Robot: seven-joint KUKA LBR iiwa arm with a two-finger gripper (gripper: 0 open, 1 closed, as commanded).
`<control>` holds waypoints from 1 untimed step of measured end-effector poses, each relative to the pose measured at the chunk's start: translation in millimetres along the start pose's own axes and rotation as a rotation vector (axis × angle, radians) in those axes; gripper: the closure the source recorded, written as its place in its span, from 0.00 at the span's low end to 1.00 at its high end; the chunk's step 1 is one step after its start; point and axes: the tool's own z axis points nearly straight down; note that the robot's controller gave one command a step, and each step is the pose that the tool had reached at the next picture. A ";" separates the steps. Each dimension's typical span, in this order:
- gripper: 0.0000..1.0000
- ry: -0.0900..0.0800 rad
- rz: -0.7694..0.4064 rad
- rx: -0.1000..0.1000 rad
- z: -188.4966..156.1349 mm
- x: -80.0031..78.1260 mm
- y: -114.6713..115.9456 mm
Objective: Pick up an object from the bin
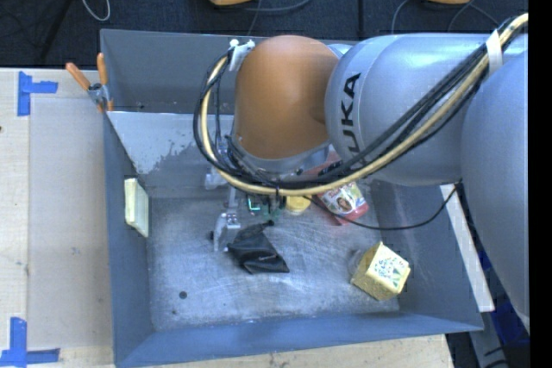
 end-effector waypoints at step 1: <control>0.00 -0.008 0.003 -0.001 -4.2 -1.9 -0.9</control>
Offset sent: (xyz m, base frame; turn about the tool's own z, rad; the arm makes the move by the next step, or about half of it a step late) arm -0.0174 -0.1039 -0.1255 0.4781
